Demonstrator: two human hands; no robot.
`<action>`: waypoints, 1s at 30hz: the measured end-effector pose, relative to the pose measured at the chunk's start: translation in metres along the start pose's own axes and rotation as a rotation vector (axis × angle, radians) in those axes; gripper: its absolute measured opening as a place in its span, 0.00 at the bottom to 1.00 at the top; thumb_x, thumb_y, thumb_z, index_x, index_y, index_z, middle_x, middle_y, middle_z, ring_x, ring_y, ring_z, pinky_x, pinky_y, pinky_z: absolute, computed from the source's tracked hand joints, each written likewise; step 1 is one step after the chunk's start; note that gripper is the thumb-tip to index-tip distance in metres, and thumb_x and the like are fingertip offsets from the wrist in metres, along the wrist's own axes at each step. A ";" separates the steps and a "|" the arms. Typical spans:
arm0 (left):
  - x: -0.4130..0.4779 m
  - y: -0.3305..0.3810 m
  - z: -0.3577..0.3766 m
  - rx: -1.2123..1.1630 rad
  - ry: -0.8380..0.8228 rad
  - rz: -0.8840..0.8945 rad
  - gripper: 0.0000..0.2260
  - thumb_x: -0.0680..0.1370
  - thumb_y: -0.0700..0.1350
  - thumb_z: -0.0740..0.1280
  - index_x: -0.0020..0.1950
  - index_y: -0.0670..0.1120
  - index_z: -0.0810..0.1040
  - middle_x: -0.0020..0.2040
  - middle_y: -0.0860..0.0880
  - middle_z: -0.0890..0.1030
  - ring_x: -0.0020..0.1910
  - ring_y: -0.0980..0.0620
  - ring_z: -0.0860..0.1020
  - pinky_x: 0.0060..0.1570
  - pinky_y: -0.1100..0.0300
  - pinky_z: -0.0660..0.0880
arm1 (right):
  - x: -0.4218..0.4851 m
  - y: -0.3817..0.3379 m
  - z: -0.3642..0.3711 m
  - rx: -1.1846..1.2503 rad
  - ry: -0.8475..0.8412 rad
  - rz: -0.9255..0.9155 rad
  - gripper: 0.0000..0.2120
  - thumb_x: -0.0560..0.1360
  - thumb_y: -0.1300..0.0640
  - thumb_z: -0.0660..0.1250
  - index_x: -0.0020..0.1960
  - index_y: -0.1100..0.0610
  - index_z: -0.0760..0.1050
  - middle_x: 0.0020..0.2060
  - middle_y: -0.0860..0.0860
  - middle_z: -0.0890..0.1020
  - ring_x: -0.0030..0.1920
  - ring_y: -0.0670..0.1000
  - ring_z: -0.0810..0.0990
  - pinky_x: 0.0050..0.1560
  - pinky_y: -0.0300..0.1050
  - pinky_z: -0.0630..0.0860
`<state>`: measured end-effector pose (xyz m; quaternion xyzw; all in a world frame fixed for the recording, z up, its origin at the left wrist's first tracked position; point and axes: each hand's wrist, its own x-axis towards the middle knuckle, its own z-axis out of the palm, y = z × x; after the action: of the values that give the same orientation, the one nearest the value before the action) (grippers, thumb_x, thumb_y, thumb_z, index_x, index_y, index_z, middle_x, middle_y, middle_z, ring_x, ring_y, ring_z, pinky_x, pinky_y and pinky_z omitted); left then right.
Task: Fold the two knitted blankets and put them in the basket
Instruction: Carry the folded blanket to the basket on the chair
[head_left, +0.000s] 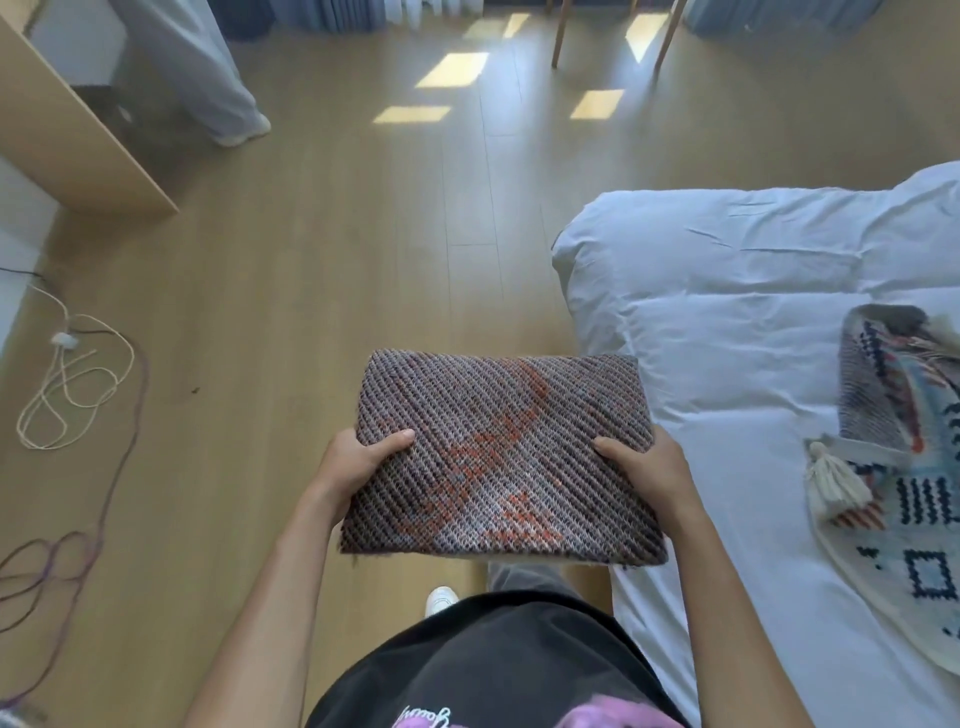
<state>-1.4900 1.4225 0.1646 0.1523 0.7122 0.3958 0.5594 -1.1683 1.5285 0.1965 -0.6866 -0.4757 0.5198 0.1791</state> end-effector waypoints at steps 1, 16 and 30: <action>0.015 0.013 0.003 0.005 -0.003 0.003 0.21 0.65 0.49 0.78 0.54 0.43 0.79 0.49 0.45 0.84 0.46 0.47 0.84 0.45 0.54 0.80 | 0.017 -0.009 0.001 0.008 0.000 0.003 0.26 0.64 0.51 0.77 0.59 0.55 0.75 0.52 0.52 0.82 0.51 0.54 0.81 0.56 0.57 0.77; 0.186 0.202 0.049 0.002 0.072 0.030 0.21 0.67 0.49 0.77 0.55 0.42 0.77 0.50 0.45 0.83 0.47 0.47 0.83 0.46 0.54 0.80 | 0.230 -0.177 -0.013 -0.024 -0.029 -0.014 0.30 0.65 0.49 0.76 0.62 0.58 0.72 0.54 0.55 0.80 0.52 0.56 0.80 0.56 0.58 0.77; 0.413 0.385 0.050 0.052 -0.024 0.033 0.20 0.66 0.50 0.78 0.53 0.44 0.79 0.49 0.46 0.84 0.45 0.48 0.84 0.44 0.54 0.80 | 0.431 -0.335 0.022 -0.015 0.050 0.009 0.26 0.66 0.49 0.75 0.59 0.58 0.73 0.52 0.54 0.81 0.52 0.56 0.80 0.55 0.59 0.77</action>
<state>-1.6668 1.9616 0.1650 0.1834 0.7128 0.3845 0.5572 -1.3415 2.0465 0.2013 -0.7029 -0.4721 0.4994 0.1835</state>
